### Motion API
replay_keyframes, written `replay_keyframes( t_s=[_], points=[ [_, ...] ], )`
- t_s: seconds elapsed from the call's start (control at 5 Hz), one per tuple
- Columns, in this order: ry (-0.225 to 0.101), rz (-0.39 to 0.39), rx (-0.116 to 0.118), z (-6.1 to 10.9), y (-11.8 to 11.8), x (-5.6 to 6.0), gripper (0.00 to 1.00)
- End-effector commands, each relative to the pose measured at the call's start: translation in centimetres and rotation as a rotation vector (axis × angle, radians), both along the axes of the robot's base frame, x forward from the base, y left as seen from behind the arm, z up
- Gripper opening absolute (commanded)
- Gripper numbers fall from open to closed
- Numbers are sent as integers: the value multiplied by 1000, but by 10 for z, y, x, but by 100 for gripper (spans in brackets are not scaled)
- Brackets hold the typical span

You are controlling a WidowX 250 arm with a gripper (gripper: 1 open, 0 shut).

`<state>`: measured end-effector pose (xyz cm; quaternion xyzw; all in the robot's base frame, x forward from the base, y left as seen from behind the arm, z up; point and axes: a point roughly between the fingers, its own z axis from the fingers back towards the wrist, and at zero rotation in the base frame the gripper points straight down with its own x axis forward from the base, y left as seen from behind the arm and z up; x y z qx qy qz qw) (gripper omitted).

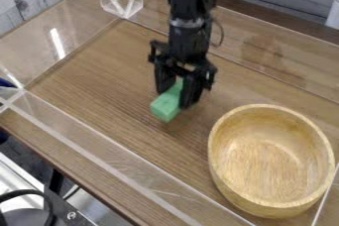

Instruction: Put the green block in the brown bowl

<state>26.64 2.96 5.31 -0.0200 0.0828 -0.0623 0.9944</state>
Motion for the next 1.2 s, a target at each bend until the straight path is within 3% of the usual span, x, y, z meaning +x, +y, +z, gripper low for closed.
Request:
replay_keyframes(
  t_s=[0.0,0.4,0.8,1.0],
  points=[
    [-147,25,-4,55,8,31,0],
    [-294,48,-28,128,16,65,0],
    [-229,61,10,83,47,48,0],
    [-265,46,-3,93,38,71,0]
  ],
)
